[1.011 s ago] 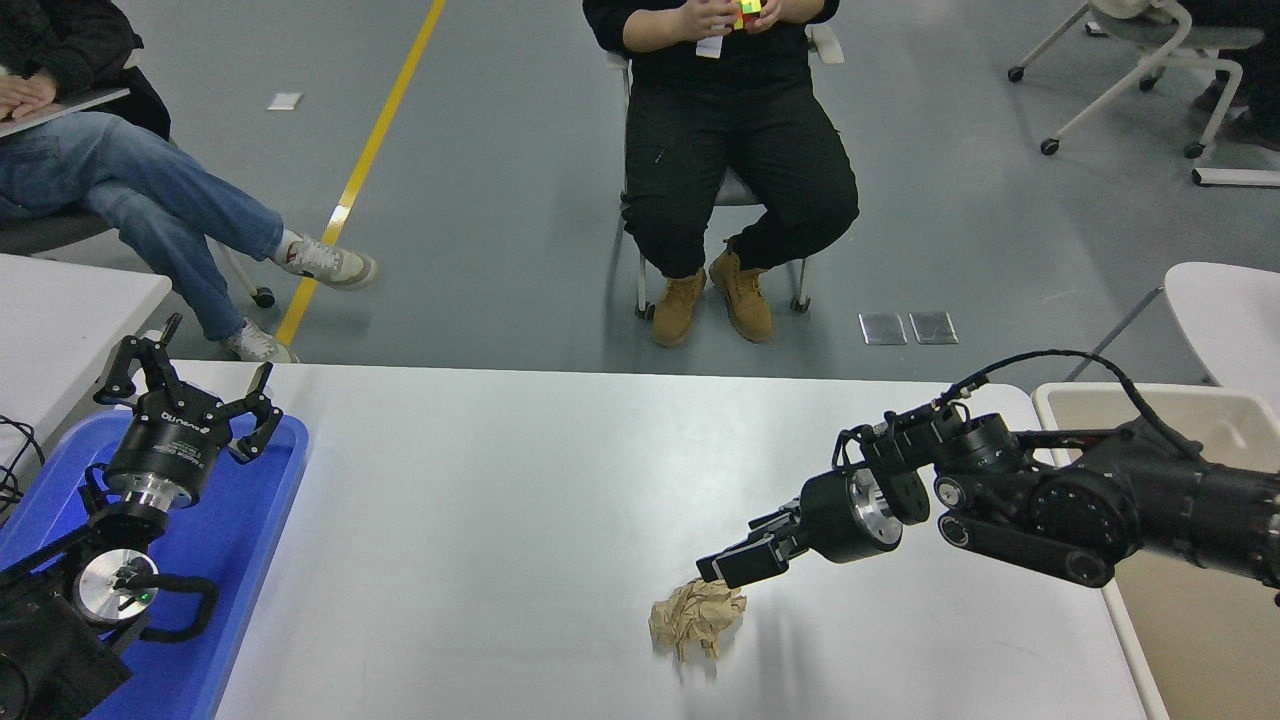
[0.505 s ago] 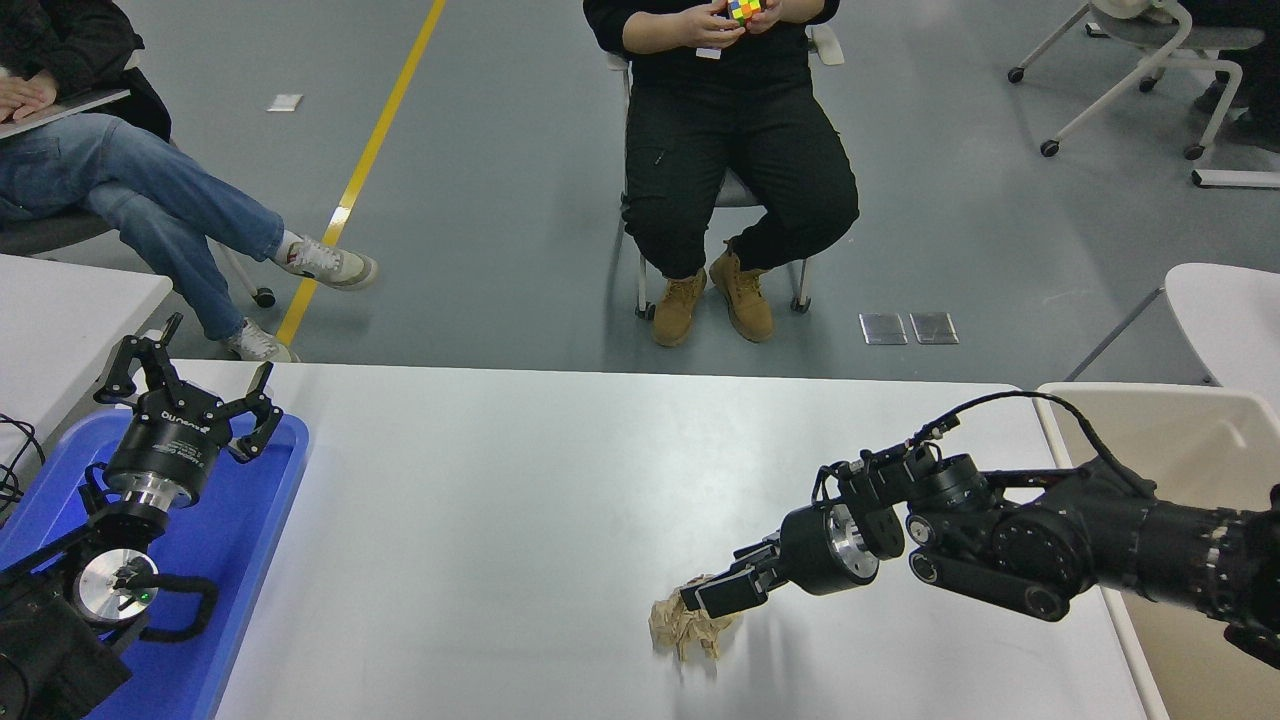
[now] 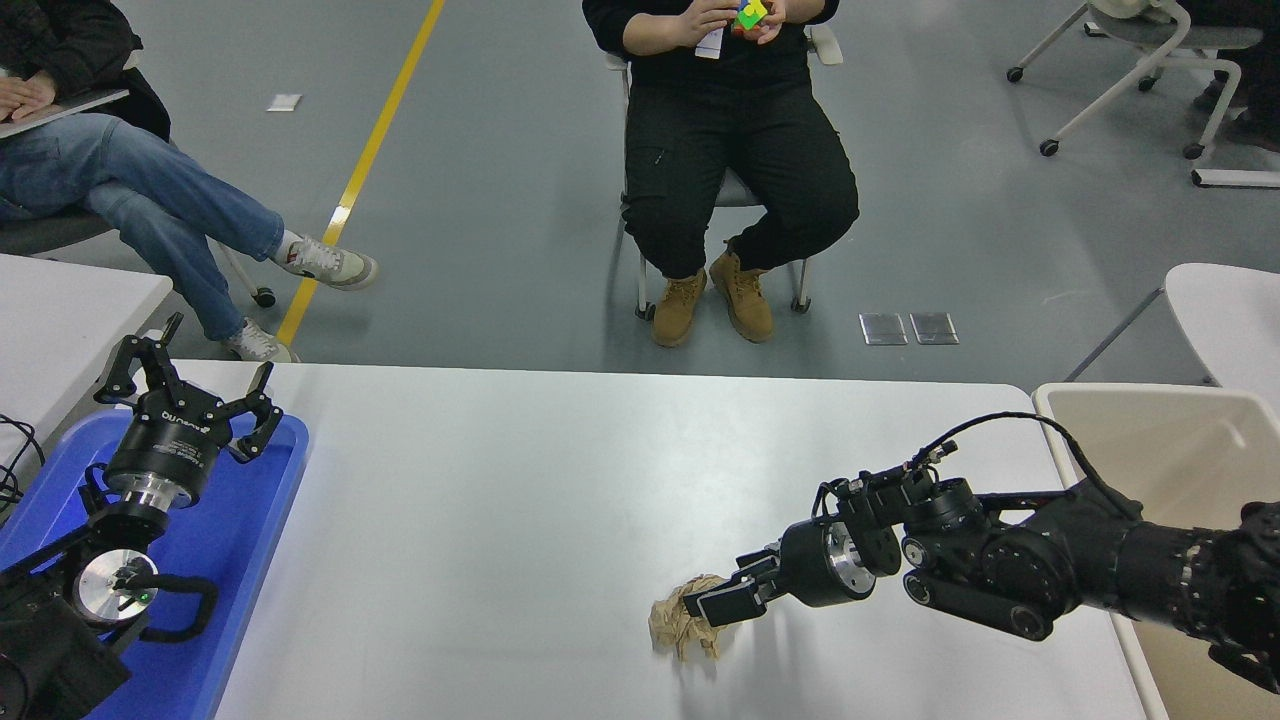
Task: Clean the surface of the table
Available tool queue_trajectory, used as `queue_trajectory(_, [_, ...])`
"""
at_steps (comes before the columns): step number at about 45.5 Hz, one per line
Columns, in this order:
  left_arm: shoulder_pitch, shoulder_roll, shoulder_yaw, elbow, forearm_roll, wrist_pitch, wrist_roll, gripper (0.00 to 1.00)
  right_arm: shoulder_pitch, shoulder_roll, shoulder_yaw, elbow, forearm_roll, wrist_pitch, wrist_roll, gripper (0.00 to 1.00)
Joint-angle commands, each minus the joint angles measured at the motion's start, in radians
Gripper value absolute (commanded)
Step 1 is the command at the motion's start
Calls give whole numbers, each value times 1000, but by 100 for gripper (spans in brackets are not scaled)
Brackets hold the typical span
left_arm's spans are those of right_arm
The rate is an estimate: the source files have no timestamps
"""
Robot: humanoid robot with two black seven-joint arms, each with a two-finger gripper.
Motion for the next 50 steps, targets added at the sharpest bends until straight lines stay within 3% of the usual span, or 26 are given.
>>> queue_trajectory(1, [0,0,0,0,0,0,0,100,-24,16,-6,-6,0,-28,0,99])
queue_trajectory(38, [0,0,0,0,0,0,0,100,-54,57,-49,-54,3,-137,2,97])
queue_trajectory(41, [0,0,0,0,0,0,0,100,-56,67,-49,-63,2,-153,2,88])
queue_trajectory(50, [0,2,0,0,0,0,0,100,-56,73,-105,-92,0,-183,6,77])
